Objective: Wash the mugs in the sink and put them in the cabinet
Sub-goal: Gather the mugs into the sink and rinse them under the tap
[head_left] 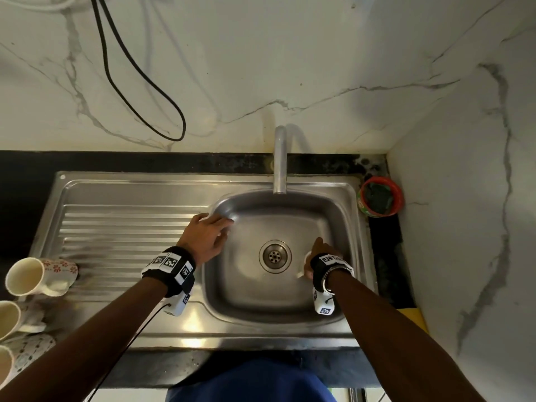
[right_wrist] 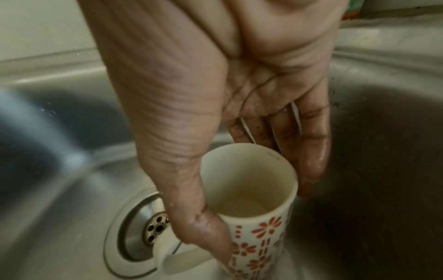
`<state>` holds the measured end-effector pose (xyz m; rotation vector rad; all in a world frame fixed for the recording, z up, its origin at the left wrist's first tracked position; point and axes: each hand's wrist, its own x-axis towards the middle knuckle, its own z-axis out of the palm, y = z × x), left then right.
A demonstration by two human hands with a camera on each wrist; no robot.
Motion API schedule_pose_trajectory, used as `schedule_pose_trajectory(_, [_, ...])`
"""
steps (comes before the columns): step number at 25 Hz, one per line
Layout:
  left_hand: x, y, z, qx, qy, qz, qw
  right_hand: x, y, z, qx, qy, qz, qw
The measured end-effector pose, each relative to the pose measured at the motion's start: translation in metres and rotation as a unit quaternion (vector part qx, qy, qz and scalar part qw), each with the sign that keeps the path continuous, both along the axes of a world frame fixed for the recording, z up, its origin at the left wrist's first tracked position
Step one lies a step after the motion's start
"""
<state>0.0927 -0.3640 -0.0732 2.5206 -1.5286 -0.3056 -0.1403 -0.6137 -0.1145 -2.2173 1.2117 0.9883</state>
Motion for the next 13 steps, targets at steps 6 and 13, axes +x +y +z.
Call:
schedule_pose_trajectory(6, [0.008, 0.011, 0.013, 0.003, 0.001, 0.014, 1.000, -0.006, 0.009, 0.023, -0.009, 0.015, 0.079, 0.997])
schedule_pose_trajectory(13, [0.008, 0.038, 0.034, -0.013, -0.001, 0.071, 0.997, 0.097, 0.020, 0.064, 0.098, -0.160, 0.079, 0.979])
